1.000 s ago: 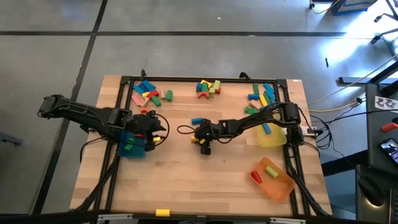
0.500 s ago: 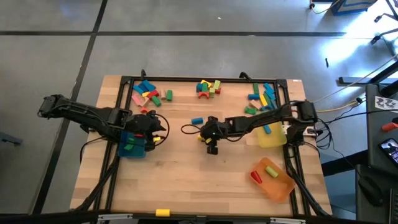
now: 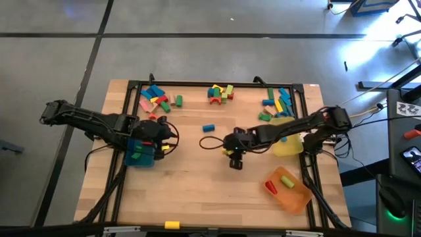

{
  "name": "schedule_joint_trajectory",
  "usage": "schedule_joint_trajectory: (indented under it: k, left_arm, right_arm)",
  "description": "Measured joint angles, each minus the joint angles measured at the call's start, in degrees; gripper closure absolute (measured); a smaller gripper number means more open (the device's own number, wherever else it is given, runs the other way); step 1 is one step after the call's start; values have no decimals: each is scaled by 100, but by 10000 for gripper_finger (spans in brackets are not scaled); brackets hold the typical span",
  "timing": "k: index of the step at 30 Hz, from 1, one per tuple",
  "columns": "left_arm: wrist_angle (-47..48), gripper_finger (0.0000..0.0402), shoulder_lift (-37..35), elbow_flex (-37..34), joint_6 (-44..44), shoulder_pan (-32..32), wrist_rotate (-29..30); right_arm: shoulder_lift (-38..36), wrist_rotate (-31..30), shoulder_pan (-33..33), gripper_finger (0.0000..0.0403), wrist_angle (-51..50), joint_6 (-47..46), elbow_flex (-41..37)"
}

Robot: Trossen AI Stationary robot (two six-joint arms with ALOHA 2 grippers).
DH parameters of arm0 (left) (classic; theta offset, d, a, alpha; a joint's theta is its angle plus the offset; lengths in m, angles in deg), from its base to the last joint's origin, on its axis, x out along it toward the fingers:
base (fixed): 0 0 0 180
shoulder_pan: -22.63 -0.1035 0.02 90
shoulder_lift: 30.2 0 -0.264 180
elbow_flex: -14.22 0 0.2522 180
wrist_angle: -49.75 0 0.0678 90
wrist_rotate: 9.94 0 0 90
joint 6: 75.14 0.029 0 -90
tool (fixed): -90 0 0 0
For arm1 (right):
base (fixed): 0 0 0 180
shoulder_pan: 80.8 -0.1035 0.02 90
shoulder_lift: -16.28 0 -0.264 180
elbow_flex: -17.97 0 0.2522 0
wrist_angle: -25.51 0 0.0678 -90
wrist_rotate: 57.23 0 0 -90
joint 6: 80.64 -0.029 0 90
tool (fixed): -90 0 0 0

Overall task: Sort blocks by size
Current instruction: Put the yellow cylindrical block into the orange bin

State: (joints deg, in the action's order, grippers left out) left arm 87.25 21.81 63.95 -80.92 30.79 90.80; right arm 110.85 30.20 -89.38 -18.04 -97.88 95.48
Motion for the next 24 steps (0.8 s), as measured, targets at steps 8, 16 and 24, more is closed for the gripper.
schedule_joint_trajectory:
  k: [8,16,24]
  left_arm:
    - [-416,240,0,2,533,0,2]
    - [-643,240,0,1,1058,0,2]
    - [-595,240,0,1,1085,0,-1]
  right_arm:
    - [-618,311,-168,261,-1584,-1563,2]
    - [-1180,1201,-385,261,-2581,-3177,6]
    - [-1205,2904,-821,261,-3595,-4804,7]
